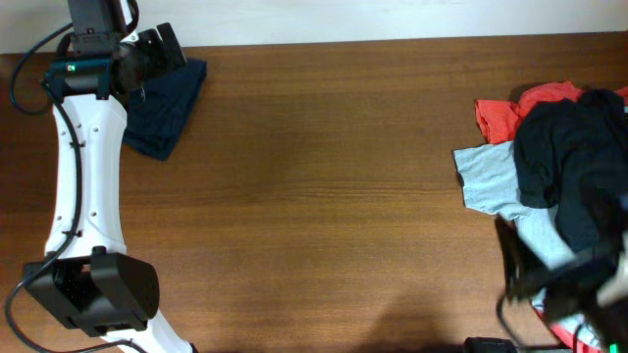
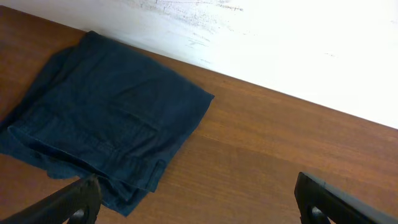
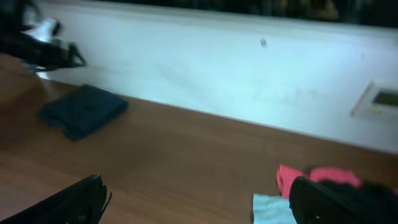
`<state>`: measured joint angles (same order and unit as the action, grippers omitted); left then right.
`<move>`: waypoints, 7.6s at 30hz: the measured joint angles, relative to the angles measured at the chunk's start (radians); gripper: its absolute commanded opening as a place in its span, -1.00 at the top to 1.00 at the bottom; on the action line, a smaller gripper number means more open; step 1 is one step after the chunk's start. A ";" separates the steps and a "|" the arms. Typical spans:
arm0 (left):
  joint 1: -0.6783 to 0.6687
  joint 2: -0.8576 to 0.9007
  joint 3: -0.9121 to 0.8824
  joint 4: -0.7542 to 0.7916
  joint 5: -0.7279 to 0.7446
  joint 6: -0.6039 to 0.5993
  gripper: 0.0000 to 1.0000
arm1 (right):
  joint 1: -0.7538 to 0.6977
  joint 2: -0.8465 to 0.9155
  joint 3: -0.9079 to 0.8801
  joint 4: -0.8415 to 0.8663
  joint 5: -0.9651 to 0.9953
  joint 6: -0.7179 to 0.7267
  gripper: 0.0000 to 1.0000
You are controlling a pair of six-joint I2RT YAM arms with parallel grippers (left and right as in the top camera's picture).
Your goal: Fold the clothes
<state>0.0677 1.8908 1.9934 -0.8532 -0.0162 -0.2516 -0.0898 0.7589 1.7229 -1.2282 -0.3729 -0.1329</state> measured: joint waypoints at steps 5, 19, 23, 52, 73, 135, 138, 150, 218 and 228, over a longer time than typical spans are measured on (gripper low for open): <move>0.000 0.000 0.000 0.000 0.000 0.000 -0.99 | 0.041 -0.141 -0.138 0.013 0.041 -0.002 -0.97; 0.000 0.000 0.000 0.000 0.000 0.000 -0.98 | 0.045 -0.550 -0.934 0.706 0.082 -0.001 -0.97; 0.000 0.000 0.000 0.000 0.000 0.000 -0.98 | 0.045 -0.647 -1.181 0.976 0.085 0.014 -0.97; 0.000 0.000 0.000 -0.001 0.000 0.000 -0.98 | 0.106 -0.744 -1.713 1.167 0.253 0.120 -0.97; 0.000 0.000 0.000 0.000 0.000 0.000 -0.98 | 0.107 -0.744 -1.713 1.162 0.298 0.126 -0.97; -0.222 -1.251 -1.859 1.083 -0.071 -0.003 -0.98 | 0.110 -0.744 -1.713 1.161 0.305 0.126 -0.97; -0.222 -1.290 -1.909 1.095 -0.071 -0.003 -0.98 | 0.110 -0.744 -1.713 1.160 0.305 0.126 -0.97; -0.179 -1.467 -1.977 1.052 -0.071 -0.003 -0.98 | 0.110 -0.744 -1.713 1.161 0.305 0.126 -0.97; -0.100 -1.875 -1.980 0.782 -0.089 0.095 -0.98 | 0.110 -0.744 -1.713 1.160 0.305 0.128 -0.97; -0.100 -1.875 -1.980 0.782 -0.089 0.095 -0.98 | 0.110 -0.744 -1.713 1.161 0.305 0.129 -0.97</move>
<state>-0.0319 0.0154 0.0135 -0.0711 -0.1055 -0.1570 0.0204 0.0147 0.0101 -0.0673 -0.0677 -0.0040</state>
